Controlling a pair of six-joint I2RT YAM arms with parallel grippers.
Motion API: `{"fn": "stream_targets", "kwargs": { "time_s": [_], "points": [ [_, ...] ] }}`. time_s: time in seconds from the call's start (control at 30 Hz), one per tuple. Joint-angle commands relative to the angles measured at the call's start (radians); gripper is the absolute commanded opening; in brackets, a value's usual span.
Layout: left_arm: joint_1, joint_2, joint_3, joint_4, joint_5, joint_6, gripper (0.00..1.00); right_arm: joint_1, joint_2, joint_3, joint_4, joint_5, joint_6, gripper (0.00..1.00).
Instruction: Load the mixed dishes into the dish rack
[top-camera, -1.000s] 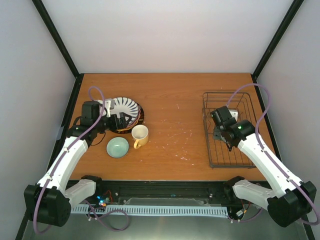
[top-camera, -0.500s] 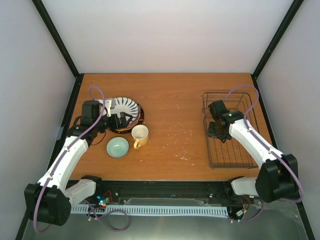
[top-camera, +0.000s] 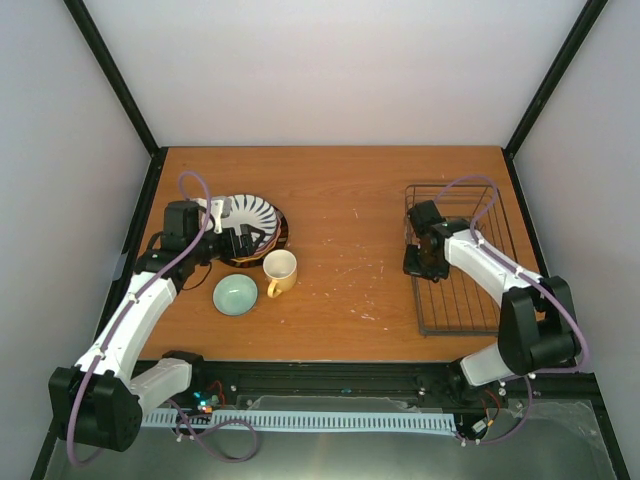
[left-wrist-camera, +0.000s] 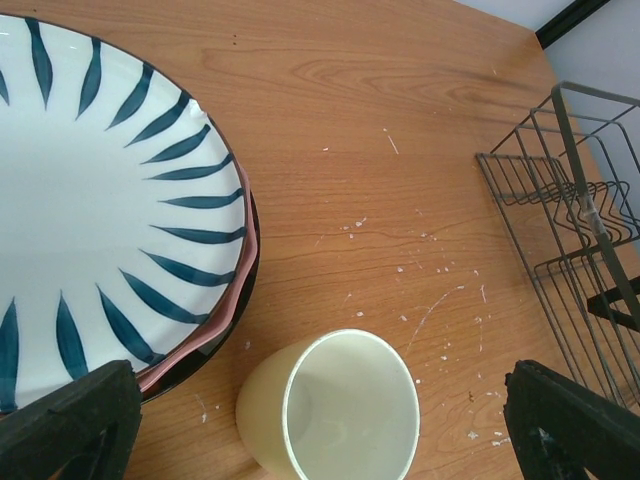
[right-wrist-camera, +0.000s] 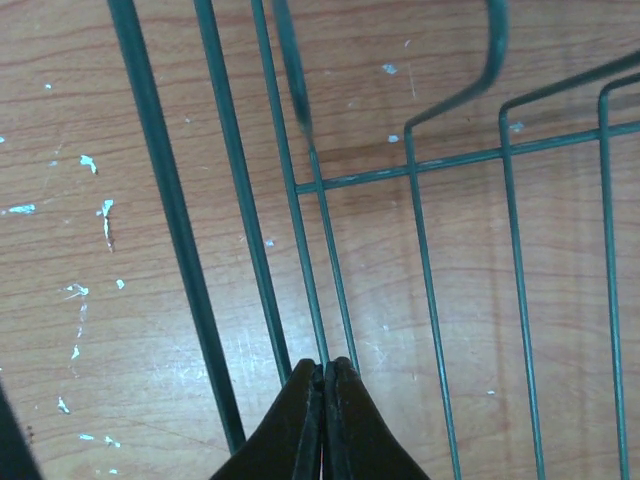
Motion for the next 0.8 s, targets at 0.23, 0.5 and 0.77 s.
{"fn": "stream_targets", "kwargs": {
  "time_s": [0.23,0.5,0.77],
  "points": [
    [0.008,-0.008,0.025,0.023,-0.021,0.03,1.0,0.025,0.105,0.069,0.098,-0.138,-0.04,0.03],
    [0.008,-0.013,0.027,0.022,-0.028,0.029,1.0,0.126,0.22,0.195,0.123,-0.154,-0.069,0.03],
    [0.008,-0.018,0.032,0.015,-0.044,0.036,1.0,0.236,0.365,0.302,0.138,-0.182,-0.113,0.03]
  ]
}}
